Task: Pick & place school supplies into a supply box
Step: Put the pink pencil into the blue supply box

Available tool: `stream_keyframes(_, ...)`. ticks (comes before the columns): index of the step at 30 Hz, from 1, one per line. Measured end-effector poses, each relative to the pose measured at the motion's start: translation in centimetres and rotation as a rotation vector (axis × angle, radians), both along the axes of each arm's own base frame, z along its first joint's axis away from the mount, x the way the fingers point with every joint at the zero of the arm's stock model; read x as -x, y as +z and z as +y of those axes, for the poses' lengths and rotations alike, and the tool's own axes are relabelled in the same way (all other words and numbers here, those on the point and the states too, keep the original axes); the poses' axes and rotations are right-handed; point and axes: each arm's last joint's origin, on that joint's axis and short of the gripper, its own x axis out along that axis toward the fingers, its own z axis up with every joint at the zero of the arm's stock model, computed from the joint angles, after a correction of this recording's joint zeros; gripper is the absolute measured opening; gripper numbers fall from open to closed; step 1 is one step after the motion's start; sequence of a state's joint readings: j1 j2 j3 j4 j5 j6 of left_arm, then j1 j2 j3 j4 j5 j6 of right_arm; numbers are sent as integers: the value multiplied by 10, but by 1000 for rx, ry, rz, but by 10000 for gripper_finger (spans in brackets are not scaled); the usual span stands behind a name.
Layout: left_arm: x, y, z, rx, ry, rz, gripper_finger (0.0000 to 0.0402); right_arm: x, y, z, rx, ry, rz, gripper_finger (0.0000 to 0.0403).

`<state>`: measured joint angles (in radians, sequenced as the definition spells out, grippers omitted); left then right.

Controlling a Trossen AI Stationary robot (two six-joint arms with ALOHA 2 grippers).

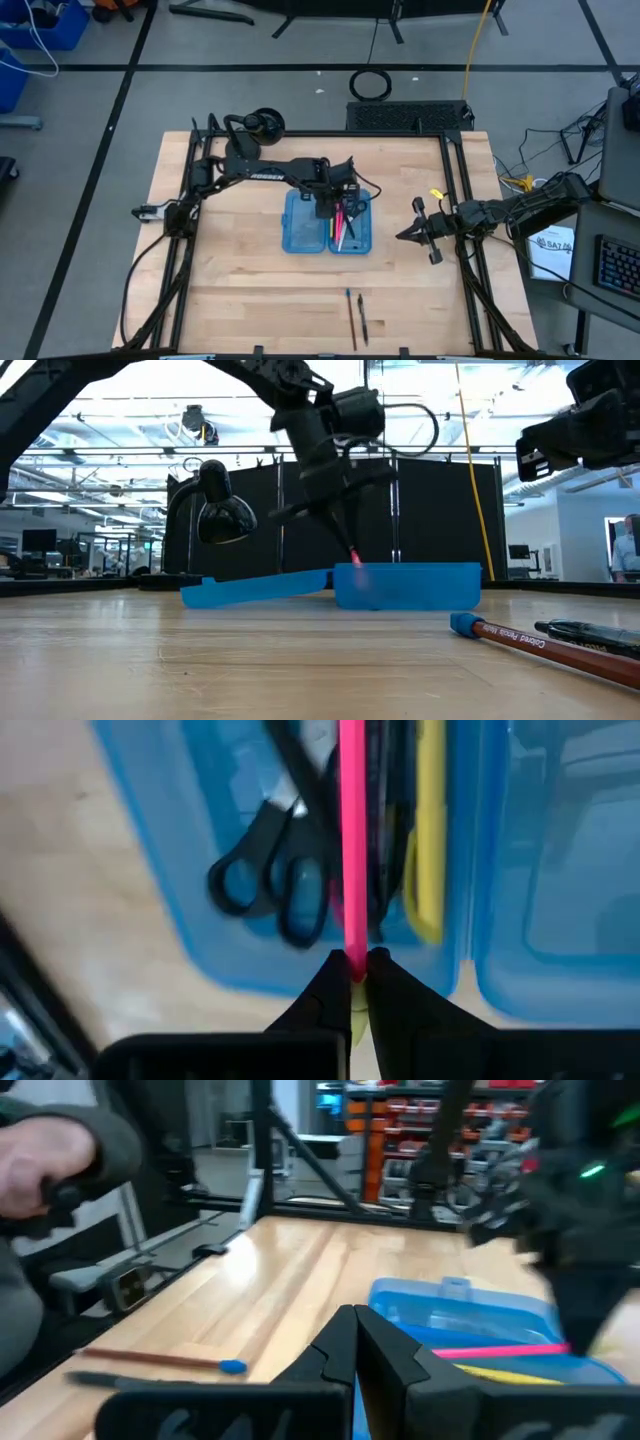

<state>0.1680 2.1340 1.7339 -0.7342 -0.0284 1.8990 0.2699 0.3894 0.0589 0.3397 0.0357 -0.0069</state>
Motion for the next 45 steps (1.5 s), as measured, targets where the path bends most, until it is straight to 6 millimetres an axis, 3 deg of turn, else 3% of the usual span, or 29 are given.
stream_keyframes(9,8,-23,2,-6,-23,32,27,-1,1,-4,-25,-127,-3,0)
stream_keyframes(19,5,-21,6,-33,26,-4,34,-1,4,-3,-56,-124,-27,0)
stream_keyframes(36,-4,-14,-2,-87,113,-84,145,-2,0,-3,-66,-121,6,0)
stream_keyframes(45,-3,-14,-2,-169,170,-67,148,-2,0,-3,-68,-121,6,0)
